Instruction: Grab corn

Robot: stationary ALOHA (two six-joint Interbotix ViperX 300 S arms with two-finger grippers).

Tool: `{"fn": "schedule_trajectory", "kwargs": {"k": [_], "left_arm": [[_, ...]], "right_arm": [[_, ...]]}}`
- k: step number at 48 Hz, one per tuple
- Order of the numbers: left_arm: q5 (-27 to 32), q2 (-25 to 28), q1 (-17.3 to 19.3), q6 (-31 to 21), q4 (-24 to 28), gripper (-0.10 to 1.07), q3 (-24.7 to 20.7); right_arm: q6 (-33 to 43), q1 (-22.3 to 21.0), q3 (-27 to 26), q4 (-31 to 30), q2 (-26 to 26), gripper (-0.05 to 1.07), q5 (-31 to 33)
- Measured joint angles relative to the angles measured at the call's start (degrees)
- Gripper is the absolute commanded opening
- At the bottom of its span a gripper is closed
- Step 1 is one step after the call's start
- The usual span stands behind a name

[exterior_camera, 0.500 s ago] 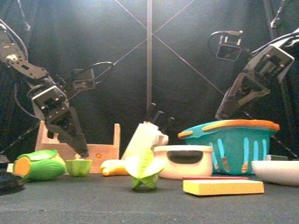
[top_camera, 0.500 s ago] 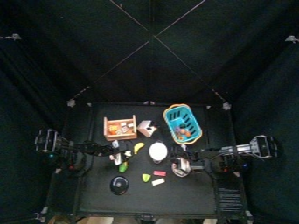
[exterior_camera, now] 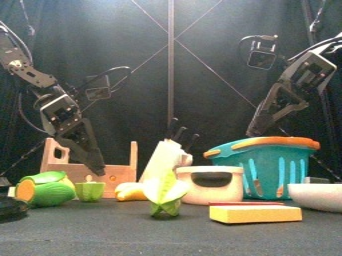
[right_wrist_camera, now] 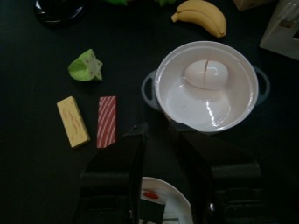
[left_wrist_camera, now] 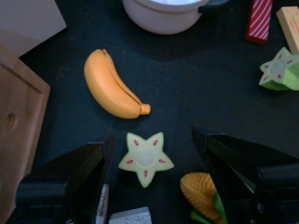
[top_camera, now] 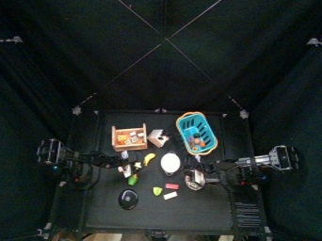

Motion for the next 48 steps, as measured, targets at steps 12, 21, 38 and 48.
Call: {"fn": "schedule_trajectory", "kwargs": {"k": [12,21,38,48], "left_arm": [[6.1,-4.1,-3.7,-0.3,-6.1,1.01,0.1],[9.1,-5.4,-4.9,-0.3,-11.7,1.01,0.1],[18.8,-5.5,-6.6,-0.3,-17.2,1.01,-0.1],[18.9,-6.2,-6.6,-0.4,-18.6,1.01,-1.6]], "right_arm": [[0.0,0.0,0.0,0.0,0.0,0.68,0.0],[0.0,-0.1,0.0,0.0,0.2,0.68,0.0],[0.1,0.0,0.0,0.0,0.8,0.68,0.0],[0.0,0.0,0.0,0.0,1.1,0.68,0.0]]}}
